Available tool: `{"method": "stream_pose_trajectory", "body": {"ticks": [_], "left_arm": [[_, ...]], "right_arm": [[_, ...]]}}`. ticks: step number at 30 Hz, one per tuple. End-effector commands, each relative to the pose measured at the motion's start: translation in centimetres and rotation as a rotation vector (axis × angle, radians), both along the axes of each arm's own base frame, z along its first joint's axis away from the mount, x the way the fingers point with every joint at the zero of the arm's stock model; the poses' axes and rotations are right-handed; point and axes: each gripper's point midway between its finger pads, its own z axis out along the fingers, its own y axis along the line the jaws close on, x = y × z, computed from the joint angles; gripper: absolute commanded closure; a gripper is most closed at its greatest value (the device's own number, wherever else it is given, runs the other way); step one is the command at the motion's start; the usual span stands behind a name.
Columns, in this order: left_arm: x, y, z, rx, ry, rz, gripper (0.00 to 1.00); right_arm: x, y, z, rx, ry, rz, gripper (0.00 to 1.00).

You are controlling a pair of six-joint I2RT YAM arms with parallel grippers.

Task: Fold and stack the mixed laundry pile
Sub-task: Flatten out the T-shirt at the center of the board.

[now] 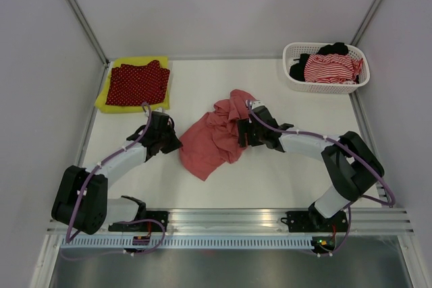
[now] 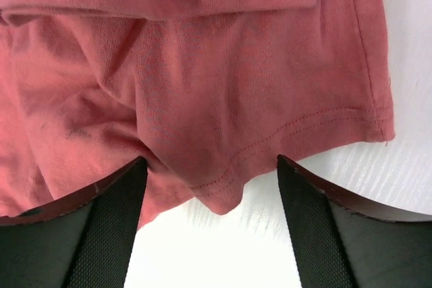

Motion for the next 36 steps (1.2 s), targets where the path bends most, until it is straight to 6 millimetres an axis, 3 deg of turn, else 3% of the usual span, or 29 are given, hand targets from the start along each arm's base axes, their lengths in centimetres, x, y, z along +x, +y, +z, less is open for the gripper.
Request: {"method": "stream_pose_trajectory", "body": {"ticks": [1,4,5,10,14,16,19,22,23,24,25,26,27,28,29,32,36], "left_arm": [[0.4,-0.3,0.9,0.004,-0.045,-0.036,0.98],[0.5,-0.2,0.9,0.009,-0.046,-0.035,0.98],[0.5,-0.2,0.9,0.010,-0.046,-0.035,0.98],[0.5,-0.2,1.4,0.010,-0.048,-0.035,0.98],[1.5,0.2,3.7,0.023,-0.105,-0.007,0.98],[1.7,0.5,5.8,0.024,-0.146,0.007,0.98],[2.5,0.7,11.4,-0.006,-0.285,0.024,0.98],[2.4,2.2,17.5,-0.013,-0.431,0.098,0.98],[2.3,3.4,19.7,0.006,-0.472,0.152,0.98],[2.1,4.1,21.4,0.007,-0.514,0.182,0.98],[1.6,4.9,24.9,-0.009,-0.592,0.217,0.98],[1.2,6.1,26.1,0.017,-0.618,0.264,0.98],[0.8,6.7,27.5,0.024,-0.645,0.285,0.98],[0.3,7.4,30.2,0.019,-0.702,0.309,0.98],[0.0,8.4,31.3,0.041,-0.721,0.353,0.98],[-1.1,10.8,33.8,0.087,-0.747,0.450,0.98],[-2.4,13.1,35.7,0.143,-0.769,0.540,0.98]], "right_arm": [[0.6,0.4,1.7,0.037,-0.058,-0.021,0.23],[0.3,0.4,1.7,0.046,-0.053,-0.015,0.50],[0.2,0.4,1.8,0.051,-0.056,-0.015,0.66],[0.3,0.0,2.4,0.043,-0.077,-0.021,1.00],[1.3,-1.5,4.8,-0.011,-0.157,-0.065,1.00],[2.0,-3.0,7.9,-0.057,-0.225,-0.111,1.00],[2.5,-6.1,13.5,-0.125,-0.343,-0.222,1.00],[1.9,-9.8,19.5,-0.147,-0.457,-0.352,1.00],[1.3,-11.1,22.4,-0.118,-0.505,-0.400,0.99],[1.0,-12.0,23.9,-0.110,-0.534,-0.425,1.00],[0.8,-13.4,25.4,-0.110,-0.570,-0.473,0.99],[0.0,-14.6,28.1,-0.077,-0.626,-0.511,0.99],[-0.4,-15.5,29.4,-0.085,-0.654,-0.528,0.99],[-0.8,-17.0,30.7,-0.095,-0.681,-0.582,1.00],[-1.9,-18.5,33.0,-0.077,-0.718,-0.643,0.99],[-3.9,-21.5,36.8,-0.052,-0.803,-0.769,0.99],[-6.1,-23.7,39.9,-0.069,-0.863,-0.822,0.99]]}}
